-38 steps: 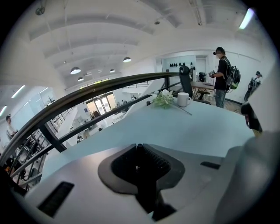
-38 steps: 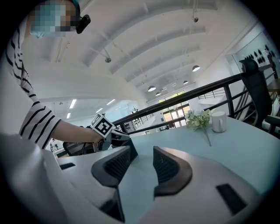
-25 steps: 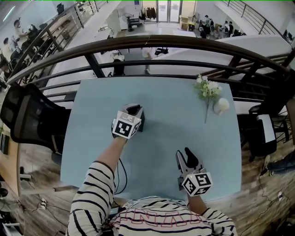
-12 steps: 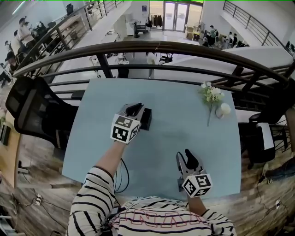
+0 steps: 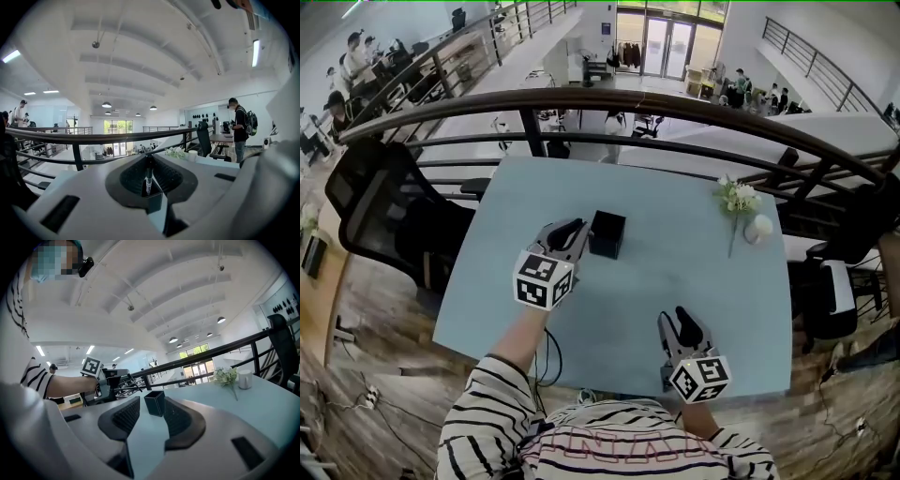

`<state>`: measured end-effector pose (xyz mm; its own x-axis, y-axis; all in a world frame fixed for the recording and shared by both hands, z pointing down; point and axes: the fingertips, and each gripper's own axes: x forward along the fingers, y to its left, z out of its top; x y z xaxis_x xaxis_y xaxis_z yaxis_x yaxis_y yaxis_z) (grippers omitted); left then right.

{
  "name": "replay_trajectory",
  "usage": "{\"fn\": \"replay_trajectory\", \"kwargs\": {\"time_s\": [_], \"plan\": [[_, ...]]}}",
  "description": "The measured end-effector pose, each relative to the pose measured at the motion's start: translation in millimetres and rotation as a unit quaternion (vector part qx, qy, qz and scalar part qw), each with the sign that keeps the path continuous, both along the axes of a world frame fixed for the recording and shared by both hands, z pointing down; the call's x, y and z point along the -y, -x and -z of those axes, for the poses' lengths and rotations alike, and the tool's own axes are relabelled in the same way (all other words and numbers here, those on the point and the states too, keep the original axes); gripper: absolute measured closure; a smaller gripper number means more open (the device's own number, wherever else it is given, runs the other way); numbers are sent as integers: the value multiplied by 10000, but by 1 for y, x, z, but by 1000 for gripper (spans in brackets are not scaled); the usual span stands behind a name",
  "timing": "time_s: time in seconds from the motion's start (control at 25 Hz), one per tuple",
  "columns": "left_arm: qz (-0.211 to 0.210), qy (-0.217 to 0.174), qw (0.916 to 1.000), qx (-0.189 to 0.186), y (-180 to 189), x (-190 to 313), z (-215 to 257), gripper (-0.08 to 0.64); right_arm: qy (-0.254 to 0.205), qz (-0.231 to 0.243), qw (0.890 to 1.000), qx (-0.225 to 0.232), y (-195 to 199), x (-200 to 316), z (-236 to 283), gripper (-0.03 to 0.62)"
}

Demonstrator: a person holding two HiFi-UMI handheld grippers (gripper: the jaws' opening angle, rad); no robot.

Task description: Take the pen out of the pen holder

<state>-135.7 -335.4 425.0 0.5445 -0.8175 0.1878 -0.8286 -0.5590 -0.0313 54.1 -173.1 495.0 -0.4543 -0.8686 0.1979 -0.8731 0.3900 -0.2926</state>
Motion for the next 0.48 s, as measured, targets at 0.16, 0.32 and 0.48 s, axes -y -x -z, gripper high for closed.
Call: {"fn": "replay_trajectory", "kwargs": {"time_s": [0.16, 0.32, 0.48], "plan": [[23, -61, 9998, -172, 21, -34, 5, 503, -43, 41, 10000, -26, 15, -15, 3, 425], [94, -127, 9997, -180, 44, -67, 4, 503, -90, 82, 9999, -89, 32, -28, 4, 426], [171, -125, 9997, -157, 62, -97, -3, 503, -116, 108, 9998, -120, 45, -39, 5, 430]]}}
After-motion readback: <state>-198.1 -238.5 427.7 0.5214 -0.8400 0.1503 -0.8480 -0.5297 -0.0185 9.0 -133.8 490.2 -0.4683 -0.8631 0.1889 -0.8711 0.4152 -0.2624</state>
